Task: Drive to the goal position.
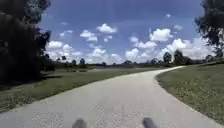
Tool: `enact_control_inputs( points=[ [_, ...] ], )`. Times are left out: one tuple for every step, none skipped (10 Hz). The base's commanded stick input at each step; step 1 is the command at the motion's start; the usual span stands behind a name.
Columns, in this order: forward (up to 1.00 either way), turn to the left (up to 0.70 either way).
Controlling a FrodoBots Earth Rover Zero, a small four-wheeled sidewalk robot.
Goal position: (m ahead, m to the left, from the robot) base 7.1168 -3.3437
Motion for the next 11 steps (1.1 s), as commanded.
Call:
enact_control_inputs(
  points=[
    [0.70,0.00],
    [0.70,0.00],
    [0.70,0.00],
    [0.70,0.00],
    [0.70,0.00],
    [0.70,0.00],
    [0.70,0.00],
    [0.70,0.00],
    [0.70,0.00],
    [0.70,-0.03],
    [0.70,-0.15]
  ],
)
